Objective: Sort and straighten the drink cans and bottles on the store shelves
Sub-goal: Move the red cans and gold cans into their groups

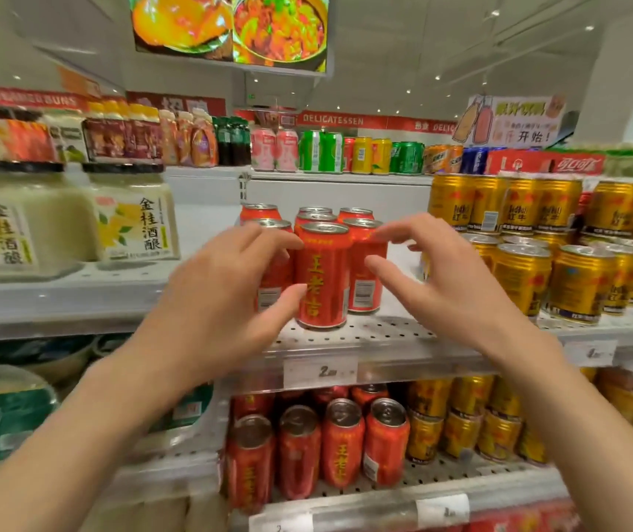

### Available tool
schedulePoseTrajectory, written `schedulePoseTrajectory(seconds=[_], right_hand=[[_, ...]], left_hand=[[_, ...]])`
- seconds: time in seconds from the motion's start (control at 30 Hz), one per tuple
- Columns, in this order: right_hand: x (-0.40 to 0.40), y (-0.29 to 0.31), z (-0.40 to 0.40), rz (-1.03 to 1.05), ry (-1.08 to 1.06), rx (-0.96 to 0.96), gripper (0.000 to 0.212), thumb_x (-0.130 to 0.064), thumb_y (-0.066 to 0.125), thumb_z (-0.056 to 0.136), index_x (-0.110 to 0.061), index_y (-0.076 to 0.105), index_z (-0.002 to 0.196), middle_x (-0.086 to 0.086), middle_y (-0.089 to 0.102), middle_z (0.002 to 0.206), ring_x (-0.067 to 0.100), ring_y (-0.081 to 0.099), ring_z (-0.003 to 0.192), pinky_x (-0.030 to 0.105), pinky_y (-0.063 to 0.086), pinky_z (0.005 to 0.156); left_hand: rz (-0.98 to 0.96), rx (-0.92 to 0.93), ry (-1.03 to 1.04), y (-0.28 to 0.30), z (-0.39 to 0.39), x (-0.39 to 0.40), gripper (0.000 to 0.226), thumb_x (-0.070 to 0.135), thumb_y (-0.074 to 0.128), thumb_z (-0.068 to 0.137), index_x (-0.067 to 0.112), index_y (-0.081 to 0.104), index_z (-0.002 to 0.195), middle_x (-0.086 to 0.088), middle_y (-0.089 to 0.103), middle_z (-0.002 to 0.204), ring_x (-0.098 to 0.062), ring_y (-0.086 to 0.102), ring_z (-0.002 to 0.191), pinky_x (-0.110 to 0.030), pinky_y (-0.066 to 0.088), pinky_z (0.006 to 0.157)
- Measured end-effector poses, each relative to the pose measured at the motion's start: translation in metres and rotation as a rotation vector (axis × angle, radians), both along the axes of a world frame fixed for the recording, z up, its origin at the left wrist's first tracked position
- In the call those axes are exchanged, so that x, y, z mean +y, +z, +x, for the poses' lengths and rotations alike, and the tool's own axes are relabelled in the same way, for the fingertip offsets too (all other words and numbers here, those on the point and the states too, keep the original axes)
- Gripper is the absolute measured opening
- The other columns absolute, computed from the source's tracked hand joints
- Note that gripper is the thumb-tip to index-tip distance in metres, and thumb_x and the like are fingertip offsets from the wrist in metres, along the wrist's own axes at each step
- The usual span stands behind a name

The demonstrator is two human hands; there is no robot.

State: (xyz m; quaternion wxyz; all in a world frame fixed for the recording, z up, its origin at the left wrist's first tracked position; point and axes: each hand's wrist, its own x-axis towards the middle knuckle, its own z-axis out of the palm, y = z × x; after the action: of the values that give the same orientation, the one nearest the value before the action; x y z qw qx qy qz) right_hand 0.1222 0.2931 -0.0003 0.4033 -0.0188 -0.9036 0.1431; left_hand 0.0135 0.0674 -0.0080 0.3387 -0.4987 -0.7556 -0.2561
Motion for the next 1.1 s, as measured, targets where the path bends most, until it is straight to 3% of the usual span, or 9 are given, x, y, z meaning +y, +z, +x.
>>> schedulePoseTrajectory(seconds=[0.13, 0.23, 0.33, 0.5, 0.67, 0.8, 0.87, 1.03, 1.1], right_hand=[[-0.008, 0.036, -0.035, 0.153, 0.054, -0.218, 0.055, -0.06, 0.061, 0.089, -0.028, 0.056, 0.134, -0.006, 0.057, 0.128, 0.011, 0.049, 0.121, 0.034, 0.042, 0.106], [-0.011, 0.053, -0.051, 0.222, 0.072, -0.387, 0.064, -0.066, 0.063, 0.085, -0.032, 0.055, 0.138, -0.005, 0.056, 0.13, 0.016, 0.051, 0.121, 0.041, 0.044, 0.105], [-0.006, 0.059, -0.057, 0.199, 0.107, -0.456, 0.063, -0.069, 0.065, 0.081, -0.034, 0.059, 0.134, -0.009, 0.055, 0.119, 0.014, 0.056, 0.111, 0.036, 0.05, 0.095], [0.001, 0.059, -0.059, 0.181, 0.15, -0.457, 0.068, -0.07, 0.066, 0.077, -0.034, 0.06, 0.134, -0.01, 0.056, 0.114, 0.011, 0.057, 0.106, 0.033, 0.051, 0.09], [0.005, 0.059, -0.058, 0.132, 0.201, -0.468, 0.076, -0.076, 0.059, 0.069, -0.036, 0.059, 0.134, -0.016, 0.057, 0.115, 0.004, 0.058, 0.106, 0.032, 0.052, 0.093], [0.006, 0.057, -0.058, 0.088, 0.224, -0.465, 0.076, -0.076, 0.06, 0.068, -0.038, 0.059, 0.133, -0.016, 0.057, 0.117, 0.002, 0.059, 0.107, 0.033, 0.055, 0.092], [0.006, 0.055, -0.058, 0.076, 0.229, -0.463, 0.075, -0.075, 0.06, 0.068, -0.038, 0.058, 0.134, -0.018, 0.056, 0.118, 0.001, 0.059, 0.108, 0.032, 0.055, 0.093], [0.008, 0.054, -0.059, 0.061, 0.234, -0.458, 0.075, -0.076, 0.061, 0.068, -0.039, 0.058, 0.134, -0.019, 0.056, 0.118, 0.001, 0.059, 0.109, 0.032, 0.056, 0.092], [0.009, 0.053, -0.06, 0.067, 0.232, -0.453, 0.074, -0.075, 0.061, 0.07, -0.039, 0.058, 0.134, -0.019, 0.056, 0.118, 0.002, 0.058, 0.109, 0.033, 0.056, 0.092]], left_hand=[[-0.193, 0.073, 0.134, 0.04, -0.028, -0.003, 0.063, 0.062, 0.056, 0.083, 0.024, 0.054, 0.133, 0.0, 0.055, 0.12, -0.011, 0.048, 0.104, -0.03, 0.046, 0.082], [-0.33, -0.064, 0.225, 0.061, -0.047, 0.003, 0.077, 0.081, 0.05, 0.073, 0.038, 0.046, 0.136, 0.006, 0.047, 0.128, -0.013, 0.05, 0.115, -0.04, 0.051, 0.092], [-0.388, -0.223, 0.245, 0.065, -0.059, 0.009, 0.081, 0.088, 0.053, 0.066, 0.043, 0.048, 0.133, 0.011, 0.047, 0.124, -0.012, 0.054, 0.109, -0.036, 0.05, 0.089], [-0.29, -0.377, 0.111, 0.058, -0.067, 0.014, 0.069, 0.073, 0.067, 0.071, 0.039, 0.054, 0.13, 0.01, 0.055, 0.12, -0.003, 0.055, 0.095, -0.024, 0.046, 0.079], [-0.227, -0.511, -0.009, 0.052, -0.076, 0.01, 0.054, 0.037, 0.073, 0.085, 0.039, 0.051, 0.135, 0.013, 0.058, 0.13, 0.004, 0.057, 0.107, -0.012, 0.045, 0.08], [-0.241, -0.498, 0.035, 0.053, -0.074, 0.014, 0.056, 0.061, 0.069, 0.08, 0.043, 0.051, 0.13, 0.015, 0.047, 0.13, -0.002, 0.054, 0.106, -0.024, 0.048, 0.091], [-0.233, -0.502, 0.042, 0.053, -0.073, 0.013, 0.055, 0.066, 0.068, 0.075, 0.048, 0.051, 0.124, 0.014, 0.048, 0.125, 0.001, 0.054, 0.1, -0.026, 0.049, 0.088], [-0.187, -0.598, -0.043, 0.055, -0.074, 0.008, 0.048, 0.038, 0.075, 0.083, 0.048, 0.053, 0.125, 0.022, 0.056, 0.116, 0.003, 0.061, 0.098, -0.01, 0.048, 0.069], [-0.177, -0.587, -0.04, 0.054, -0.074, 0.009, 0.048, 0.04, 0.075, 0.083, 0.045, 0.054, 0.126, 0.026, 0.055, 0.113, 0.007, 0.06, 0.098, -0.008, 0.045, 0.069]])
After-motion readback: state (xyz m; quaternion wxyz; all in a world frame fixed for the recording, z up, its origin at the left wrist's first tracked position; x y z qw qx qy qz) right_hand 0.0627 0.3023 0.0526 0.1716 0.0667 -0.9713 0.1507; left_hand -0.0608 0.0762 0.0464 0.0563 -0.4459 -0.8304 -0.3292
